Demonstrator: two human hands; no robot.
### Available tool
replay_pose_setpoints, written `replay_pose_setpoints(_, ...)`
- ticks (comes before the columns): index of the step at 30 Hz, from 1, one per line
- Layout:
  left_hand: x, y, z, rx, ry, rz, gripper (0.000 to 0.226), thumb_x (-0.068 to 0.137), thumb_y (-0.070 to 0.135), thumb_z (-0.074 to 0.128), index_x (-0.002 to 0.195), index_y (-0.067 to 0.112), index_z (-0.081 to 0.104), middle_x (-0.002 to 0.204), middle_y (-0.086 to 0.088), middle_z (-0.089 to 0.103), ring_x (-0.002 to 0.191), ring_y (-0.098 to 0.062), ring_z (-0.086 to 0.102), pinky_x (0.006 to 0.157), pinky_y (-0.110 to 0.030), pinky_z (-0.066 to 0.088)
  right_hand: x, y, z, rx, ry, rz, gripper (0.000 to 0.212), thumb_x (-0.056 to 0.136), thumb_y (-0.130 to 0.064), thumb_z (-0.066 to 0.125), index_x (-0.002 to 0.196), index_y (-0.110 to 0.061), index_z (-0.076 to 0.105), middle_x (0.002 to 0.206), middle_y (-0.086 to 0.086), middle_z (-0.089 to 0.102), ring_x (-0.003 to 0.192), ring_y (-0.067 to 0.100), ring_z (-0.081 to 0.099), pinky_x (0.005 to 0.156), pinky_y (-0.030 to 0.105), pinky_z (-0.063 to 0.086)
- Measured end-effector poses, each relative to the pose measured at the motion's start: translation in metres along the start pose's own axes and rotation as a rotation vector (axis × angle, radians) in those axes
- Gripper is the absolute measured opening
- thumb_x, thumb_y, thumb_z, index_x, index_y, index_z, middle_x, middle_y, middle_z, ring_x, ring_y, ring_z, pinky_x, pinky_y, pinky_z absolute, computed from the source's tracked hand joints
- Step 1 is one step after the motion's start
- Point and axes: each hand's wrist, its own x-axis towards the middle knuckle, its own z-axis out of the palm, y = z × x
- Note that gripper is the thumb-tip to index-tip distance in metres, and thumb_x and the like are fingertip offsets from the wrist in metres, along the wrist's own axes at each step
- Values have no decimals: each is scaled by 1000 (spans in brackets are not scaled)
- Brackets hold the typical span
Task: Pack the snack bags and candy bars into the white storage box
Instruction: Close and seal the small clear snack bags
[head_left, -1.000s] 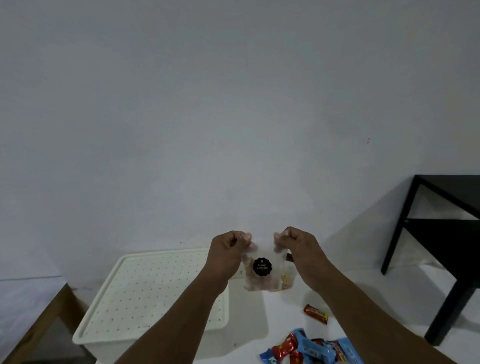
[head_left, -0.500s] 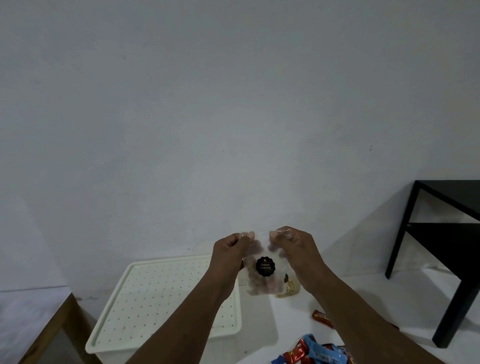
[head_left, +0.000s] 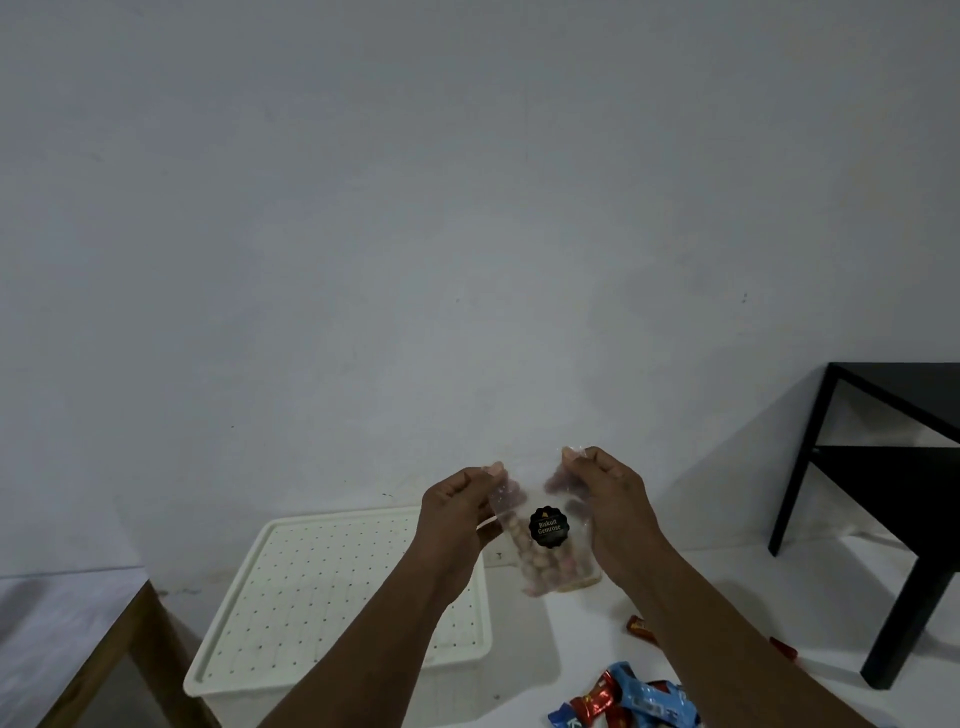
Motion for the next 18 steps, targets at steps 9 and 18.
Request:
replay_pose_setpoints(9, -5, 3, 8, 156, 6, 127, 22, 93, 17, 63, 77, 3, 64, 81, -22, 66, 80, -26, 73, 69, -32, 56, -9, -2, 10, -252, -45, -112, 25, 92, -25, 65, 78, -4, 65, 67, 5, 66, 66, 17, 57, 68, 30, 45)
replay_pose_setpoints(18, -6, 10, 8, 232, -71, 164, 16, 89, 25, 70, 83, 10, 72, 83, -14, 74, 83, -28, 71, 82, -44, 54, -14, -8, 7, -239, -69, -80, 23, 94, -27, 60, 79, -13, 71, 77, 5, 73, 75, 15, 68, 73, 36, 52)
